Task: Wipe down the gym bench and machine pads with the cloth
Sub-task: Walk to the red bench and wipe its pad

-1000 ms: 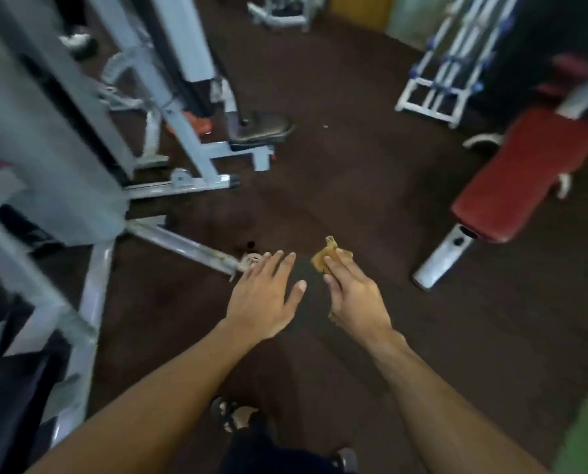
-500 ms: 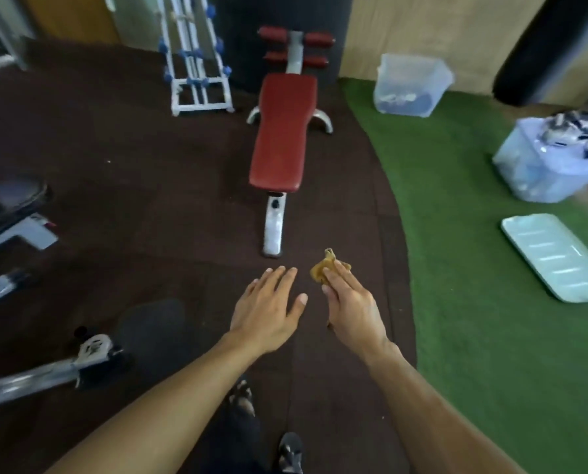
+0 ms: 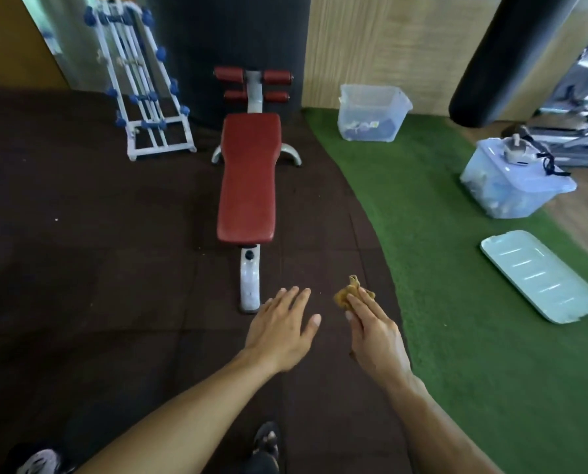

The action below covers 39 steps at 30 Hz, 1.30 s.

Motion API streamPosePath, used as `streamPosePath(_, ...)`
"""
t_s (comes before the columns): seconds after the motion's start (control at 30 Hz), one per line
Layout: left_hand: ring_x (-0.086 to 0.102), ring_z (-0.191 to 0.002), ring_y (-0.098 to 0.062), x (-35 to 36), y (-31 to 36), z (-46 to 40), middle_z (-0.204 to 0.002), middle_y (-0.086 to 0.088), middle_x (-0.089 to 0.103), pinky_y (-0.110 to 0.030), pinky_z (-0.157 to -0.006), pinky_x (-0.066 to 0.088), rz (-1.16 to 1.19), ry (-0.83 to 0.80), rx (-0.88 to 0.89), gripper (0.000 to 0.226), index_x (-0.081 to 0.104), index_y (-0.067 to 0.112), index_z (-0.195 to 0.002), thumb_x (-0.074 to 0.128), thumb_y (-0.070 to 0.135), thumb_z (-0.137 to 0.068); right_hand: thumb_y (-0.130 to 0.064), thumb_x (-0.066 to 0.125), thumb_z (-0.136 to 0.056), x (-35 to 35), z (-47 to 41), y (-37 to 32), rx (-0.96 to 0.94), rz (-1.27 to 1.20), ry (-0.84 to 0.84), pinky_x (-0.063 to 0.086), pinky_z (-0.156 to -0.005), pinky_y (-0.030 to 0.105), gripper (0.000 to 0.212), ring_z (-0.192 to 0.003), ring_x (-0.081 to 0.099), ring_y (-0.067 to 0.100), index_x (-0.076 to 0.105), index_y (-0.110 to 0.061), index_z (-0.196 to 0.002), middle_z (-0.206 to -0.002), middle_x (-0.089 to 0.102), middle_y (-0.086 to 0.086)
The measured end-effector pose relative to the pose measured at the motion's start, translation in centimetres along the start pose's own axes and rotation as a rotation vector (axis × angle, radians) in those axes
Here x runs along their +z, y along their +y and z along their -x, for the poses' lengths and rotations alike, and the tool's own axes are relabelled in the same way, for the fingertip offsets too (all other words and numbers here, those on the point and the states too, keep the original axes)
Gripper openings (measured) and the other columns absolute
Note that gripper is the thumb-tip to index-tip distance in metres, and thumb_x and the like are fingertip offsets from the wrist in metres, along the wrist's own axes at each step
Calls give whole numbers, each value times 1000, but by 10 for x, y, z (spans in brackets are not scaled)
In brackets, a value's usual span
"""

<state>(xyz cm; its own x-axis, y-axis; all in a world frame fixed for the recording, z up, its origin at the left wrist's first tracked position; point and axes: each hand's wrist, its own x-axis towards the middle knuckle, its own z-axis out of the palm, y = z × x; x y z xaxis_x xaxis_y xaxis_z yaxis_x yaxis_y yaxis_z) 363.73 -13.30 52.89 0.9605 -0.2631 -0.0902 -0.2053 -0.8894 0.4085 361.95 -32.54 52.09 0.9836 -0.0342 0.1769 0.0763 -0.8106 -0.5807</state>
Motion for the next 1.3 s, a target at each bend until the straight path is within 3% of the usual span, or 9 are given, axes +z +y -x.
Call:
streamPosePath(0.27,22,-145,-18,-27,-66,-104,-157,0,29,-37,-116,24,-57,-16,-78,65,23,22,-151,24,57,-96,-22,54,-98,45,-126,-18,-64,-47,-46,53,-89,40,34,-132,49,26,59,-16,-132,-147,47,3)
streamPosePath(0.57,26,-145,-22,-55,-108,-230,-155,-4,33,-37,-115,25,-62,73,-237,80,30,19,-150,9,61,-85,-19,52,-99,106,-297,-8,-176,-123,-165,49,-97,35,33,-133,48,23,58,-15,-132,-146,49,4)
streamPosePath(0.73,24,-145,-19,-81,-134,-281,-156,-1,31,-34,-115,21,-35,98,-383,80,27,23,-151,6,62,-84,-20,51,-99,137,-372,-14,-270,-151,-281,49,-98,34,39,-137,43,16,53,-23,-137,-149,45,-4)
streamPosePath(0.9,24,-145,-19,-81,-163,-314,-156,-1,32,-34,-116,22,-16,47,-423,79,26,23,-151,5,62,-86,-18,52,-98,167,-410,-20,-244,-149,-349,40,-102,23,39,-138,40,13,53,-21,-137,-149,45,-4)
streamPosePath(1.03,24,-145,-20,-81,-201,-345,-156,-1,31,-35,-115,22,-14,-18,-406,77,25,23,-151,7,61,-86,-19,52,-98,196,-434,-20,-171,-104,-384,46,-102,34,38,-138,40,15,55,-20,-136,-148,45,-3)
streamPosePath(1.13,24,-145,-21,-82,-231,-371,-156,-2,30,-35,-116,22,-8,-54,-364,74,25,22,-151,10,61,-89,-20,51,-99,213,-452,-24,-132,-106,-350,49,-99,36,36,-138,40,19,56,-19,-134,-148,46,-1)
streamPosePath(1.23,23,-145,-22,-80,-260,-393,-157,-3,29,-36,-117,21,-31,-101,-324,63,23,21,-152,26,53,-98,-18,52,-98,232,-467,-25,-101,-86,-323,47,-100,36,36,-138,41,24,57,-15,-134,-148,46,2)
streamPosePath(1.3,23,-146,-23,-82,-273,-400,-157,-4,29,-37,-116,20,-34,-117,-327,62,23,20,-152,29,51,-99,-21,51,-99,240,-472,-26,-50,-64,-353,44,-102,33,36,-140,37,20,57,-18,-135,-150,43,-2)
